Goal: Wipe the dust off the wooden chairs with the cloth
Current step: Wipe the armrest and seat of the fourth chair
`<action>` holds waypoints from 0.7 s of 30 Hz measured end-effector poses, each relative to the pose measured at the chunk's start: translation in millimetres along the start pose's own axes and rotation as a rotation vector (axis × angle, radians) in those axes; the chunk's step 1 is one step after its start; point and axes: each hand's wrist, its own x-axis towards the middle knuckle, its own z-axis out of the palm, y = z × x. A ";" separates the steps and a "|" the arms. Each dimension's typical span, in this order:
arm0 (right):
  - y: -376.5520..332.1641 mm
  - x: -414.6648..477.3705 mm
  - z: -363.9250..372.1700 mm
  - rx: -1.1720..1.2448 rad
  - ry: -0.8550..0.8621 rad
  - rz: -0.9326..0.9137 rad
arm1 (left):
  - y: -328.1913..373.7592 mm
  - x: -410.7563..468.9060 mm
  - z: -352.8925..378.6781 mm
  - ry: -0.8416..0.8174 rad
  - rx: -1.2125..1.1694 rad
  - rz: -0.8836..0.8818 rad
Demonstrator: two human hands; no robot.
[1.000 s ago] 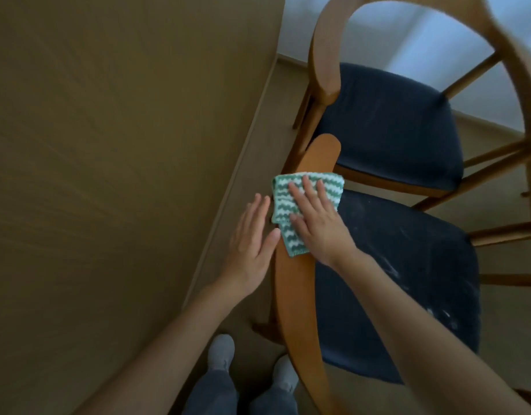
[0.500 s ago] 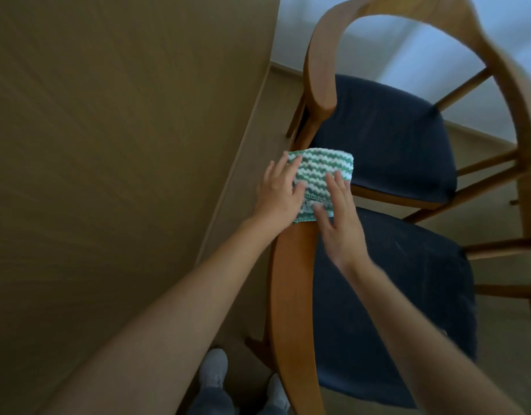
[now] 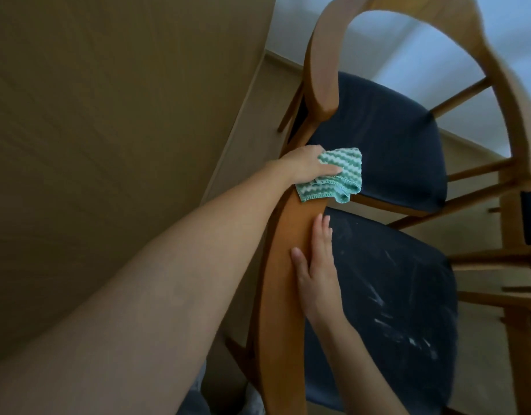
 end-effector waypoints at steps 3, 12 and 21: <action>-4.3 10.8 -1.4 0.013 -0.030 0.041 | -13.5 -5.9 3.3 -0.039 -0.222 0.039; 3.9 -7.8 3.6 0.212 0.034 0.148 | -50.5 -77.8 40.3 0.082 -0.530 0.079; 21.6 -15.1 -5.0 0.534 -0.111 0.146 | -61.9 -230.1 128.3 0.206 -0.819 -0.073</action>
